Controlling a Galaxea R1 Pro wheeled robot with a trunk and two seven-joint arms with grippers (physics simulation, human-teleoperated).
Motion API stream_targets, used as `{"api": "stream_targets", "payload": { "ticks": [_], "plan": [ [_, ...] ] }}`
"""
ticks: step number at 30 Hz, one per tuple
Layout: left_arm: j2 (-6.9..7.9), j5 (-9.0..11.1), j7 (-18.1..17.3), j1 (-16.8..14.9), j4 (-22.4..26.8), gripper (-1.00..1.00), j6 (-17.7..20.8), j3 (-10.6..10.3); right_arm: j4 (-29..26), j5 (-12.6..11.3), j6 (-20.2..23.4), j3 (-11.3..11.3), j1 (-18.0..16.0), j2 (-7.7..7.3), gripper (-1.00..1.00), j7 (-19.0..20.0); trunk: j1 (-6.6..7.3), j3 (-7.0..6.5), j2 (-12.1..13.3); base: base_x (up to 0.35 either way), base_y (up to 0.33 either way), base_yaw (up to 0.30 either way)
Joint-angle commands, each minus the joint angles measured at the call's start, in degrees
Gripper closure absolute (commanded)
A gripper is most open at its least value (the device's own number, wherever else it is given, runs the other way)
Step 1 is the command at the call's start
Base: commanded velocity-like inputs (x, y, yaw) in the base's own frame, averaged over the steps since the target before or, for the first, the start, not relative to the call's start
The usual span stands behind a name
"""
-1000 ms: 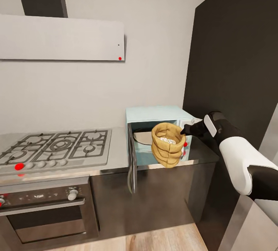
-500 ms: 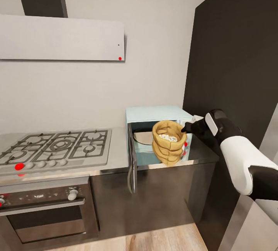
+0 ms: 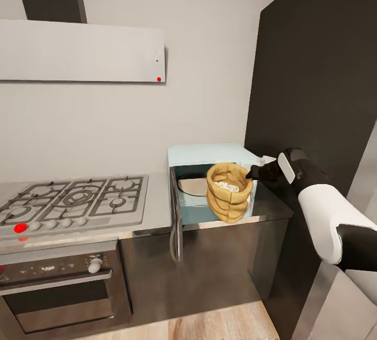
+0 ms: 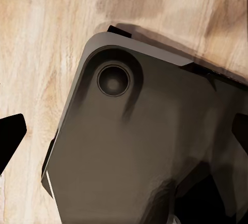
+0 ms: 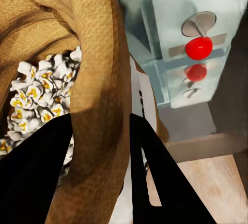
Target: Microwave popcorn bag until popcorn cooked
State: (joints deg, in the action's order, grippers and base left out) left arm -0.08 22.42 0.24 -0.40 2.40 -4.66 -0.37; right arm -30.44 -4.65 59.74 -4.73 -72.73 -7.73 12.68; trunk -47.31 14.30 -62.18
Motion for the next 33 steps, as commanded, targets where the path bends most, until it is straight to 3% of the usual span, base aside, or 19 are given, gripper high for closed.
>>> {"api": "stream_targets", "payload": {
  "ticks": [1,9,13,15,33],
  "plan": [
    [-0.01,0.3,0.0,0.0,0.0,-1.0,-0.2,-0.1,0.0,-0.5,0.3,-0.2,0.0,0.0,1.0,-0.3,0.0,0.08,0.0,0.0,0.0,-0.258],
    [-0.01,0.3,0.0,0.0,0.0,-1.0,-0.2,-0.1,0.6,-0.8,0.3,-0.5,0.0,0.31,1.0,-0.1,0.0,0.08,0.0,0.0,0.0,-0.174],
    [-0.01,0.3,0.0,0.0,0.0,-1.0,-0.2,-0.1,1.0,-1.0,0.3,-0.5,0.0,4.37,1.0,-0.1,0.0,0.08,0.0,0.0,0.0,-0.004],
    [-0.01,0.3,0.0,0.0,0.0,-1.0,-0.2,-0.1,1.1,-1.1,0.3,-0.5,0.0,5.33,1.0,-0.1,0.0,0.08,0.0,0.0,0.0,0.0],
    [-0.01,0.2,0.0,0.0,0.2,-1.0,-0.2,-0.2,6.1,-0.8,0.3,-0.4,0.0,5.71,1.0,-0.3,0.0,0.08,0.0,0.0,0.0,0.0]
  ]
}}
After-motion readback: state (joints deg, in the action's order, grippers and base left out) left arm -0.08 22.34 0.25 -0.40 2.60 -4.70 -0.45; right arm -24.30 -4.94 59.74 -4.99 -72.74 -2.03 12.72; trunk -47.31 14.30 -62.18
